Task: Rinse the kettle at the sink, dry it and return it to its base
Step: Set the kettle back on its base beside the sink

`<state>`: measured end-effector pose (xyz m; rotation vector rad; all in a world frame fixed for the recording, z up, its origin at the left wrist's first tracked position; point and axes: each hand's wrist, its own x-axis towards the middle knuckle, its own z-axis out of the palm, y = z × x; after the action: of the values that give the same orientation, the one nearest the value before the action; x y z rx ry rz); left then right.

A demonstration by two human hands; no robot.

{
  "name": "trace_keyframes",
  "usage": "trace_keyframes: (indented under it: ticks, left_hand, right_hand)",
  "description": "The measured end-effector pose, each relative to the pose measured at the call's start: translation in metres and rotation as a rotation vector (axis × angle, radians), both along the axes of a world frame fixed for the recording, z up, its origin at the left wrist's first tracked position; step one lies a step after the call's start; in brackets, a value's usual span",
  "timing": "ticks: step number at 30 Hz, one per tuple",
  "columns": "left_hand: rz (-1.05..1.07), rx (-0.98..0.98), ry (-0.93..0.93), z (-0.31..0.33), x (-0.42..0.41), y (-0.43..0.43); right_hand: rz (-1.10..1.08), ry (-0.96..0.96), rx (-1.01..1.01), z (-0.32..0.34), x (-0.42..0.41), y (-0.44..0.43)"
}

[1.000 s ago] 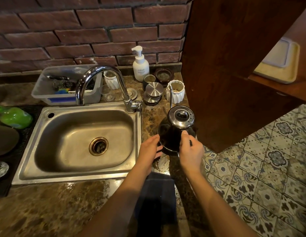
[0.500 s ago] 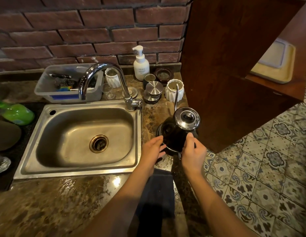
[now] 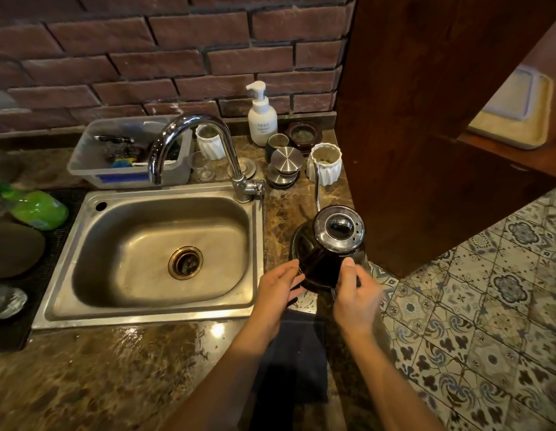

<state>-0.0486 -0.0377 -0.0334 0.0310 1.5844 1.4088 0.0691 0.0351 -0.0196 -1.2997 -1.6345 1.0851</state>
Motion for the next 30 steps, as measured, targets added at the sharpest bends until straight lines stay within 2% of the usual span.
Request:
trace_keyframes:
  ticks: [14,20,30]
  left_hand:
    - [-0.009,0.042,0.006,0.002,-0.02,0.023]
    - [0.001,0.043,0.004,0.003,-0.02,0.019]
    - [-0.03,0.074,0.067,0.017,-0.007,0.009]
  right_hand:
    - [0.004,0.01,-0.085,0.001,-0.03,0.03]
    - [0.045,-0.046,-0.071,0.005,-0.033,0.027]
    - [0.032,0.01,-0.001,0.027,-0.008,0.017]
